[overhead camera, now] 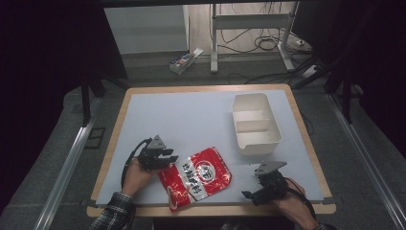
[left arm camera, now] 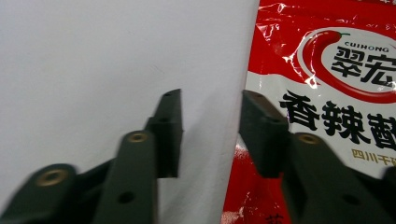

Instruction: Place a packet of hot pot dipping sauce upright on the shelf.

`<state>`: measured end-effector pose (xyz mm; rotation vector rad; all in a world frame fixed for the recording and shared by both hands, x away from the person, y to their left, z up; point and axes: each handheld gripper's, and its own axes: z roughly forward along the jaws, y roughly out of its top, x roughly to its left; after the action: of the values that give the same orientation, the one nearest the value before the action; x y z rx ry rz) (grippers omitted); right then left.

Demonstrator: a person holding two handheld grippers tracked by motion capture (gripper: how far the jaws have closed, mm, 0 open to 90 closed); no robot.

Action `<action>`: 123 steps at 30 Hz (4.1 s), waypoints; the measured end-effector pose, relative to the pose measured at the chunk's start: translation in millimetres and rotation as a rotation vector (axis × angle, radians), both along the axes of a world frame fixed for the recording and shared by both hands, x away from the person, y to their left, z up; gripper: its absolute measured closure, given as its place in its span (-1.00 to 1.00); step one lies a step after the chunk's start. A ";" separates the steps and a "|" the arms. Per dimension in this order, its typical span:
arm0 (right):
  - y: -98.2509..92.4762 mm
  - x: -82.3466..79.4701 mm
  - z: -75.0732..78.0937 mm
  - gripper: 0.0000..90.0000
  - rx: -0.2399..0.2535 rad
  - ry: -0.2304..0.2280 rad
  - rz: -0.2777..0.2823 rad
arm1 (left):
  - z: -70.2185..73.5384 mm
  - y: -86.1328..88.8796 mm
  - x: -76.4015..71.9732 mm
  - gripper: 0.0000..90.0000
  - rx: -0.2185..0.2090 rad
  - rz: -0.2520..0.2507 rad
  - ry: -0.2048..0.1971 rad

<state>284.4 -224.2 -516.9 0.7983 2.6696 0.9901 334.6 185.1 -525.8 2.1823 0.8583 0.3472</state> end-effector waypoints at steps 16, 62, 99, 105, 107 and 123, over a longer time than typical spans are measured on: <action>15.7 0.6 -5.3 -0.99 0.057 0.060 0.046 | 1.8 5.9 -17.1 -0.60 -0.046 0.039 -0.036; 77.6 23.2 -14.6 -0.99 0.158 0.158 0.100 | 5.5 2.1 -33.5 -0.95 -0.005 0.050 -0.102; 126.8 33.1 -4.0 0.95 0.120 0.151 0.128 | 5.8 3.6 -33.7 -0.94 0.032 0.055 -0.126; 126.7 37.1 8.1 0.96 0.140 0.178 0.125 | 7.8 7.5 -33.9 -0.94 0.034 0.076 -0.143; 127.2 36.8 14.7 0.96 0.153 0.178 0.127 | 8.9 10.0 -33.8 -0.94 0.029 0.087 -0.150; 137.2 47.1 71.6 0.97 0.258 0.088 0.188 | 12.7 20.1 -34.0 -0.93 -0.032 0.161 -0.181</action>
<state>331.5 -87.0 -445.3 0.6586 2.7681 1.3983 300.6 205.2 -513.1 2.0210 0.9329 0.5969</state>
